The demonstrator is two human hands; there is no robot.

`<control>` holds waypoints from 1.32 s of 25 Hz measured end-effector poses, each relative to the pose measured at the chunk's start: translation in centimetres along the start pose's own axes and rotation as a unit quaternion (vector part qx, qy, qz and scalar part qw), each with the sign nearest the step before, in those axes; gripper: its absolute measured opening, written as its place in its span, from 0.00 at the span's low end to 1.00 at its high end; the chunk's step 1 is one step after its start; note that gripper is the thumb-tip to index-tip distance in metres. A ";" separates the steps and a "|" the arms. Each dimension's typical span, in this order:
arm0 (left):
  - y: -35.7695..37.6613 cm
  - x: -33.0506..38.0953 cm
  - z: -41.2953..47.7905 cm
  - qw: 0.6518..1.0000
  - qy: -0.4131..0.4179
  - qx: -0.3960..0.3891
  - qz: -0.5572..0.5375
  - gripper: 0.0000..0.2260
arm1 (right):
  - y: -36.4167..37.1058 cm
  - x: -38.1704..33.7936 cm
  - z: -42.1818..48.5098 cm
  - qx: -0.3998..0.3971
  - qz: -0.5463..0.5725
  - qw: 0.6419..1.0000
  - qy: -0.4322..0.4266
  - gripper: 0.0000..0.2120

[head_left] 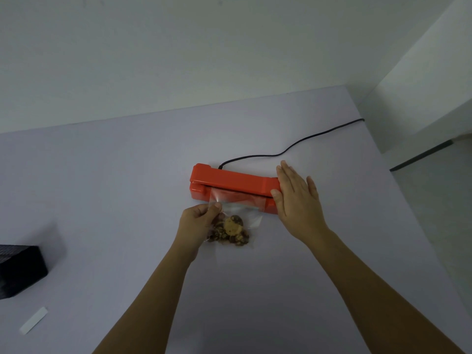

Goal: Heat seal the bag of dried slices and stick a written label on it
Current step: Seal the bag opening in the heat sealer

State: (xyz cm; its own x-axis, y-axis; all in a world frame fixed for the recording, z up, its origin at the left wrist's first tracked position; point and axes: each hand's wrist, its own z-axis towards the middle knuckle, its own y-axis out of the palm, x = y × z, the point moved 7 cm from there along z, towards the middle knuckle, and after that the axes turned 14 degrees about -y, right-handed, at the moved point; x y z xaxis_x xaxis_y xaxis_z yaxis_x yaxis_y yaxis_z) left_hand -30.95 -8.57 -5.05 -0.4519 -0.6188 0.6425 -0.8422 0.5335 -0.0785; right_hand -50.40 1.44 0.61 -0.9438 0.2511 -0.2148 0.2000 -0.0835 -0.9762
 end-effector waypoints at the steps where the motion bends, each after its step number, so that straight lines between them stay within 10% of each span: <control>1: 0.0 -0.1 0.1 1.000 0.000 -0.001 0.000 0.13 | 0.0 0.0 0.0 0.001 -0.001 1.000 -0.001 0.30; 28: -0.2 -0.1 -0.2 1.000 -0.019 0.009 -0.001 0.14 | -1.2 -0.4 0.0 -0.052 0.050 0.997 -0.020 0.36; 33: -0.1 0.0 -0.4 1.000 -0.024 0.004 -0.002 0.15 | -6.8 -0.8 0.0 0.086 0.098 0.988 -0.079 0.33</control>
State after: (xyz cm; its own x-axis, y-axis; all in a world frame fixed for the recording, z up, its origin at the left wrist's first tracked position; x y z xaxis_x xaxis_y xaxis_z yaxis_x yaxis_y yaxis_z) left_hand -30.73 -8.39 -4.72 -0.4614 -0.6489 0.6050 -0.8467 0.5258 -0.0817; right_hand -51.04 1.81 7.39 -0.9236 0.0621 -0.3783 0.3474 -0.2818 -0.8944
